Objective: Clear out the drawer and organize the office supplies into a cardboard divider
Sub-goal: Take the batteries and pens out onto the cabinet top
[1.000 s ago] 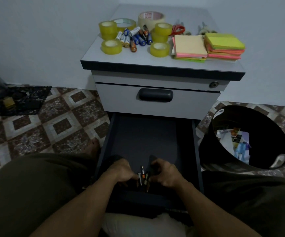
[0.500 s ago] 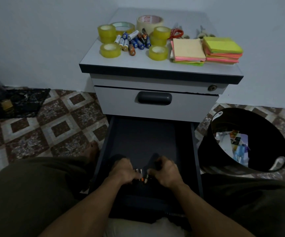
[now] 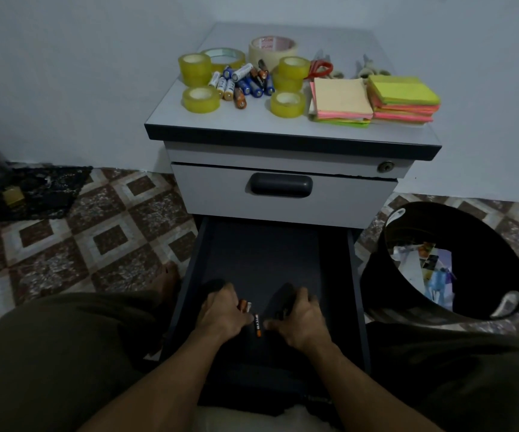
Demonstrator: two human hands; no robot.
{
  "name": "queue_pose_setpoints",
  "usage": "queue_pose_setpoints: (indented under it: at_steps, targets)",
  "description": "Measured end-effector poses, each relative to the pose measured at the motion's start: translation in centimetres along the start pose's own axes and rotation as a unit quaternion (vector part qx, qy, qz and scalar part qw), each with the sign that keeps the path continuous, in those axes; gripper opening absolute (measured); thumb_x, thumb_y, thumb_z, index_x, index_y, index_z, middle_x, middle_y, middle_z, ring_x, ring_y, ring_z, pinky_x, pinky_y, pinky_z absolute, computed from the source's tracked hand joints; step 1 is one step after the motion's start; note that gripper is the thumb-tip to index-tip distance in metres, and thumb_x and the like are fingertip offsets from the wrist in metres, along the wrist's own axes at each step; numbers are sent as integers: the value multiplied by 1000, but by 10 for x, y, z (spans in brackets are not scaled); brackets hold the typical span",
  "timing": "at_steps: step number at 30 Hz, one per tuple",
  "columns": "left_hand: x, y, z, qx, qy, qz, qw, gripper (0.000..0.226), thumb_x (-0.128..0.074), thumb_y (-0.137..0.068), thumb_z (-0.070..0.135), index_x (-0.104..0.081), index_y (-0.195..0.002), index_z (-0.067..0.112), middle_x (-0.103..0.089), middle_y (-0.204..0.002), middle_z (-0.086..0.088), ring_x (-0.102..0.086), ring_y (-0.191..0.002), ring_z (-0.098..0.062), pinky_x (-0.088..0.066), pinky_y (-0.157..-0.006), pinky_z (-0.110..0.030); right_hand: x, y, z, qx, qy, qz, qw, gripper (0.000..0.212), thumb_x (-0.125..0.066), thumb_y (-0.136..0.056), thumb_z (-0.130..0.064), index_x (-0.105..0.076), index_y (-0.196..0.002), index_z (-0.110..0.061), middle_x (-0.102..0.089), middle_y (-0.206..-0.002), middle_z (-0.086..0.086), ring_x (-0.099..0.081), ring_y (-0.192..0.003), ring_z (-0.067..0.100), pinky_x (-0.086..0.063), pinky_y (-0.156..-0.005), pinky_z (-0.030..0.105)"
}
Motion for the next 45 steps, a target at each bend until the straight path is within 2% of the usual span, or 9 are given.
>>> queue_pose_setpoints:
  at_steps: [3,7,12,17,21,29,34,39,45]
  targets:
    - [-2,0,1,-12,-30,5,999,32,-81,-76,28,-51,-89,22,-62,-93,1,-63,-83,-17,-54,-72,-31,-4,0,1,-1,16,-4,1000,71,-76,-81,-27,-36,-138,-17,-44,-138,15,-53,-122,34,-48,-101,39]
    - [-1,-1,3,-30,-45,23,998,26,-75,-83,24,-49,-87,25,-61,-92,2,-61,-80,-14,-53,-67,-31,4,-2,3,17,-15,27,999,34,-63,-89,-15,-49,-120,-16,-61,-118,14,-63,-103,28,-54,-88,33]
    - [-5,-4,1,-24,-9,12,1000,25,-71,-82,18,-48,-77,25,-62,-88,0,-62,-78,-16,-53,-65,-32,13,2,0,46,-55,51,996,21,-59,-91,-14,-53,-111,-21,-67,-101,5,-66,-87,19,-58,-77,32]
    - [-7,-7,3,-29,19,11,999,25,-68,-83,12,-47,-74,24,-61,-83,-1,-60,-72,-15,-49,-59,-30,13,2,1,53,-92,50,993,22,-61,-93,-11,-46,-104,-23,-64,-92,-4,-65,-76,9,-55,-57,21]
    - [-9,-6,6,-41,28,7,999,26,-65,-83,13,-44,-72,24,-59,-79,0,-55,-67,-14,-38,-54,-26,12,2,0,48,-104,42,992,25,-63,-91,-10,-47,-105,-24,-65,-98,-5,-63,-83,5,-52,-62,15]
    - [4,-6,8,-11,225,0,974,31,-74,-78,10,-45,-72,18,-58,-71,-2,-54,-64,-14,-44,-60,-29,27,8,-8,50,-193,70,977,29,-71,-86,-6,-53,-90,-28,-69,-88,-10,-65,-81,2,-45,-59,6]
    - [45,12,32,-24,328,-32,944,35,-74,-77,5,-42,-81,17,-62,-80,-9,-62,-66,-17,-43,-50,-27,60,19,-35,89,-247,104,959,33,-77,-81,-8,-54,-95,-28,-70,-80,-6,-67,-69,10,-51,-56,15]
    - [105,43,61,-73,352,-15,933,40,-77,-77,6,-39,-77,19,-67,-80,-11,-65,-67,-19,-41,-48,-28,105,36,-67,131,-281,83,947,38,-79,-78,-8,-54,-99,-27,-71,-81,8,-69,-71,22,-59,-71,44]
    - [177,83,92,-130,355,34,925,43,-78,-75,0,-38,-70,17,-61,-56,-8,-62,-58,-22,-37,-44,-28,164,86,-118,195,-304,50,931,35,-76,-85,-9,-53,-109,-20,-74,-82,14,-68,-67,17,-55,-61,26]
Point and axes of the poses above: each hand's wrist, its own y-axis away from the middle knuckle, its own x-axis out of the back of the hand, z = x × y, the point moved 5 cm from there along -y, towards the middle knuckle
